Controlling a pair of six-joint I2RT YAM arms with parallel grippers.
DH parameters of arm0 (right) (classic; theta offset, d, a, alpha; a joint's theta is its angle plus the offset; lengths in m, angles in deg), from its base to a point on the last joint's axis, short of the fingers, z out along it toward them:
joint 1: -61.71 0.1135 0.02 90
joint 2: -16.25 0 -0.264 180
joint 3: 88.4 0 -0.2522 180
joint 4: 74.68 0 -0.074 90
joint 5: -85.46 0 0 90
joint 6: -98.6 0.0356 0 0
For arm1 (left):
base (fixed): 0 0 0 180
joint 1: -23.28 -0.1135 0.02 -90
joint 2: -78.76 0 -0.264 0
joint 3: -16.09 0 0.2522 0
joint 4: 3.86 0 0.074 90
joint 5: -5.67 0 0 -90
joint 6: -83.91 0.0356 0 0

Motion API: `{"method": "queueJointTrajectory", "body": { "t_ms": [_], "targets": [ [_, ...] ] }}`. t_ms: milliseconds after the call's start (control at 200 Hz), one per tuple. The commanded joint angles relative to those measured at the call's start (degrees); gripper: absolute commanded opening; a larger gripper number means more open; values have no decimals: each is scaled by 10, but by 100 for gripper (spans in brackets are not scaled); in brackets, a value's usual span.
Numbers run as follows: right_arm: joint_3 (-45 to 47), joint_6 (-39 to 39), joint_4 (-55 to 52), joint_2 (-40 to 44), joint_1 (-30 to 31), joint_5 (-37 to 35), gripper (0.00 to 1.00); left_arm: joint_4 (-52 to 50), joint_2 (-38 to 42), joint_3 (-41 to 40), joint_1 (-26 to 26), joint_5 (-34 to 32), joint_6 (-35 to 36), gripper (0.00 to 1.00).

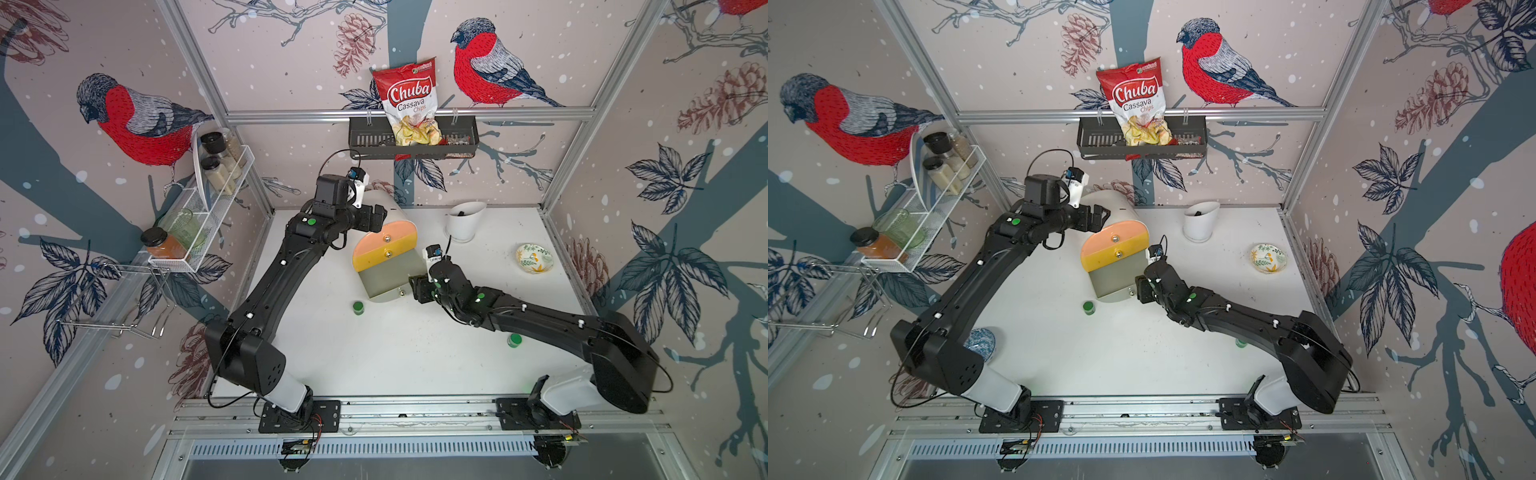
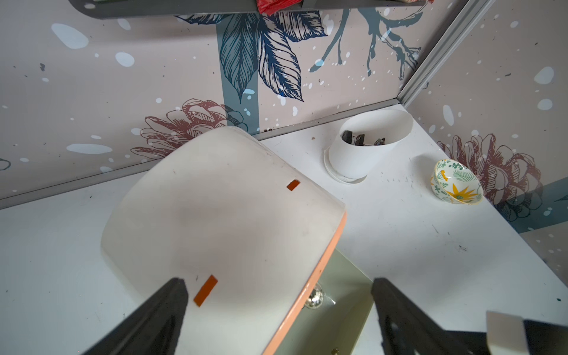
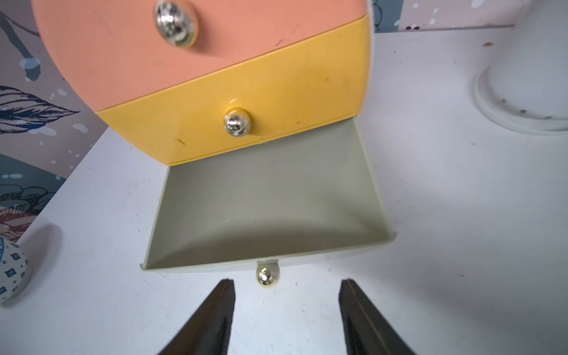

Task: Put the paint cans in the drawer according to color
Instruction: Pick up the paint can at the center of the board.

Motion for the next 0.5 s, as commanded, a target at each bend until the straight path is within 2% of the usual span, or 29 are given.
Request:
{"method": "queueJointTrajectory", "body": {
  "t_ms": [0,300,495],
  "targets": [
    [14,24,-85,50,-29,-6,62,6,28,-18,13,-8,-23,96],
    [80,194,-266,212,-201,-30,72,69,108,-134,130,-48,-57,96],
    [100,330,-401,266,-248,-78,77,102,135,-209,198,-74,-82,96]
  ]
}}
